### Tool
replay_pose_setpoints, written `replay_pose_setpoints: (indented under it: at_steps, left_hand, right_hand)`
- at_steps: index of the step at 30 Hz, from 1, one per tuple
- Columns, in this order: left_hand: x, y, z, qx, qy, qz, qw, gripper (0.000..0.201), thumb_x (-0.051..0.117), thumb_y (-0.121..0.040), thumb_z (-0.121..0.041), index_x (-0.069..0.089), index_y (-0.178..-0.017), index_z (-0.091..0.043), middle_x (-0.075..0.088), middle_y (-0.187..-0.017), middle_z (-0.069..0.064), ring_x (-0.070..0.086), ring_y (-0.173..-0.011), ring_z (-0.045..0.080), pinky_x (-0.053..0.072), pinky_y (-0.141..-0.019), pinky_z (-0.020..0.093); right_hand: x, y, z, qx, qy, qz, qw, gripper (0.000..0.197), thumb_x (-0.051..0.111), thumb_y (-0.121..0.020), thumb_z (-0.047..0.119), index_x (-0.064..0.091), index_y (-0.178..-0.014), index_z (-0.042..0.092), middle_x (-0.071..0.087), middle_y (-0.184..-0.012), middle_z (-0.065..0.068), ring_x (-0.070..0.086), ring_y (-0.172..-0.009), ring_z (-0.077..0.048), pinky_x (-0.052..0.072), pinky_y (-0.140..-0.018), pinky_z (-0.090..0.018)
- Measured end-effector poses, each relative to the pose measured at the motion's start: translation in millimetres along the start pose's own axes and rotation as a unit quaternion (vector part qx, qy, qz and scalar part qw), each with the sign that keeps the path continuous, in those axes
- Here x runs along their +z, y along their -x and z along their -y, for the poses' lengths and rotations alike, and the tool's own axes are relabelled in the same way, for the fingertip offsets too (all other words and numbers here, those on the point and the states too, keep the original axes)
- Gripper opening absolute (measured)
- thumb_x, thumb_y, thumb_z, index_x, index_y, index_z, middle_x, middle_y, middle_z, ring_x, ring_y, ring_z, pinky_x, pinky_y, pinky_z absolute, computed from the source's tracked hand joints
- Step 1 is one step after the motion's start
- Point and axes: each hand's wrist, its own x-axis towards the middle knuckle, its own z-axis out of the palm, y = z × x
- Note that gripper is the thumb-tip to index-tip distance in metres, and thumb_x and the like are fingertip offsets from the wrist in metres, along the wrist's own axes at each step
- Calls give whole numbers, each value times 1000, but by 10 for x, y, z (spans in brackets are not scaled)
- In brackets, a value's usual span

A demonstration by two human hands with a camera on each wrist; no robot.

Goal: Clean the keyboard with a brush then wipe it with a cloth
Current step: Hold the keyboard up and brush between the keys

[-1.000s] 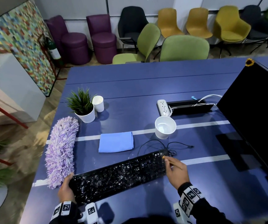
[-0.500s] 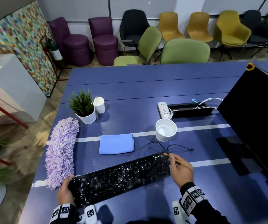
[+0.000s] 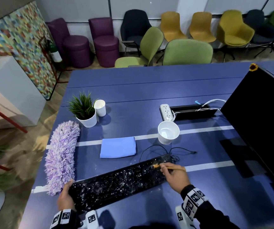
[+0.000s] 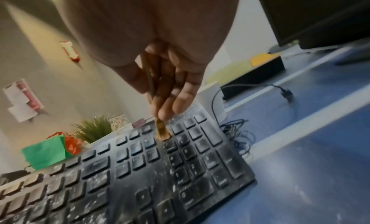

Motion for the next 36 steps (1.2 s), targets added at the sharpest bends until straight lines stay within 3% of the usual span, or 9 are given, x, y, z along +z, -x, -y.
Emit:
replay_pose_setpoints:
  at_steps: [4,8,11,13,16,19,25,30,36]
  left_hand:
    - [-21,-84,19,-8,-3,6,1000,41,83,-42,-48,78,-70,-20,70,-70,9,64,-68,25,57,-76,42]
    - [21,-5,10,37,8,9,999,20,74,-62,-44,77,-75,-29,65,-84,15,61,-83,26,50,-91,50]
    - [49,86,-38,43,6,7,999,14,71,-74,-32,75,-75,-19,68,-57,3,58,-71,27,53,-74,41]
    - [40,62,-26,31,-4,15,999,20,73,-70,-35,75,-74,-15,66,-49,-3,57,-67,26,51,-72,37]
    - [-26,-96,43,48,-5,9,999,23,73,-64,-44,77,-70,-23,70,-63,3,61,-76,27,50,-83,44]
    - [-68,-238,99,47,-2,19,999,50,73,-54,-58,75,-87,-21,69,-97,17,66,-97,32,49,-95,52]
    - [17,-98,9,-20,-15,29,999,39,79,-53,-43,72,-75,-11,71,-62,6,62,-65,28,54,-74,39]
    - [-110,-488,207,8,-23,16,1000,61,83,-45,-58,77,-94,-21,70,-102,20,67,-95,35,51,-94,58]
    - [-145,-661,284,16,-28,6,999,67,81,-41,-63,77,-95,-24,69,-110,23,66,-104,38,48,-98,59]
  right_hand:
    - [-106,-87,55,-42,24,-87,995,18,63,-87,9,76,-88,22,71,-83,18,67,-78,3,53,-78,-18]
    - [-22,-51,125,-72,63,31,995,16,62,-89,17,76,-85,24,63,-72,38,67,-77,4,53,-78,-20]
    - [11,-77,64,-87,66,-30,994,13,64,-88,15,76,-86,18,72,-84,16,67,-78,-2,54,-79,-24]
    - [19,-99,39,-51,86,34,994,18,61,-90,18,77,-83,16,73,-86,11,67,-79,-4,53,-82,-23]
    - [36,-32,10,-42,127,70,989,25,56,-93,23,77,-83,13,72,-93,13,64,-86,0,37,-84,1]
    - [59,3,59,-73,72,-14,995,13,63,-89,15,76,-88,15,72,-87,9,63,-82,7,44,-79,-2]
    - [174,17,64,-117,47,-25,992,19,57,-90,21,75,-89,14,72,-84,3,62,-78,6,47,-77,-4]
    - [147,7,30,-111,67,25,991,14,61,-88,16,75,-88,16,72,-85,5,63,-79,7,46,-77,-4]
    - [-54,-200,-97,-14,60,-113,992,12,64,-86,4,75,-85,5,75,-86,-4,67,-76,-6,36,-78,7]
